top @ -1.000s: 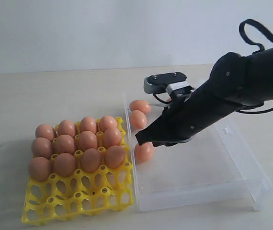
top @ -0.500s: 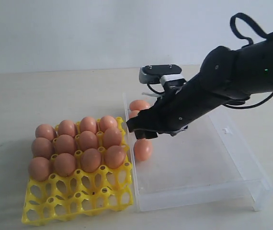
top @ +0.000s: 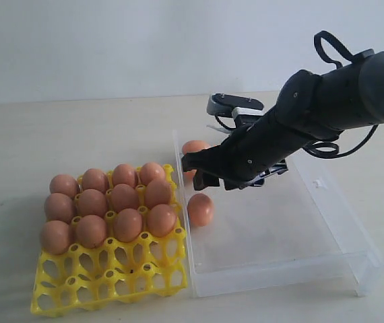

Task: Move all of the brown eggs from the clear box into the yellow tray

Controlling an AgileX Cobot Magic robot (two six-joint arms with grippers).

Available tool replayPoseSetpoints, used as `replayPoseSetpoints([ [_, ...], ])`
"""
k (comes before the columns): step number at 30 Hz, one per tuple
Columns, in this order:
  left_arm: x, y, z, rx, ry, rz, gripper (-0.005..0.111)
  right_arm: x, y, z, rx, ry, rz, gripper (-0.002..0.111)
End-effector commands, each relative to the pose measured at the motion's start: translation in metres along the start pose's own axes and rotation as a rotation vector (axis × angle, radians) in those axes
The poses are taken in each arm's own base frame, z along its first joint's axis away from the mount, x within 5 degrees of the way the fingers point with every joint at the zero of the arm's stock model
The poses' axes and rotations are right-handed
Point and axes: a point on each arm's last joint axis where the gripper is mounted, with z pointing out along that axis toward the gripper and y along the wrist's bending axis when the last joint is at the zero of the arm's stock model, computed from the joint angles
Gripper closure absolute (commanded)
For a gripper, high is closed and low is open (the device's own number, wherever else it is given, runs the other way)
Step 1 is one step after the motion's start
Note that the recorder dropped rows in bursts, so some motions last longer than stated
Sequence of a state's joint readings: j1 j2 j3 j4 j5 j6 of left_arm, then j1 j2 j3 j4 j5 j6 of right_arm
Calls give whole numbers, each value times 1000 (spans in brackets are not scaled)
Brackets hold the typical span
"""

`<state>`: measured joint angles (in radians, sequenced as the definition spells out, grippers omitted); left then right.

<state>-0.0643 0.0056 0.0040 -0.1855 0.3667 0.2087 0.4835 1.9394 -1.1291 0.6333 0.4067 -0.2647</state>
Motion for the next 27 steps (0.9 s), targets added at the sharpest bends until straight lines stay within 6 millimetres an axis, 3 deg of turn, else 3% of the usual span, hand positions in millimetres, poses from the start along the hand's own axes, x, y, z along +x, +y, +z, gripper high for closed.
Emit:
replayPoseSetpoints([
  [1, -2, 0, -1, 2, -19, -2, 107, 1, -3, 6, -7, 25, 38, 53],
  [27, -2, 0, -1, 2, -19, -2, 107, 12, -11, 35, -22, 74, 55, 54],
])
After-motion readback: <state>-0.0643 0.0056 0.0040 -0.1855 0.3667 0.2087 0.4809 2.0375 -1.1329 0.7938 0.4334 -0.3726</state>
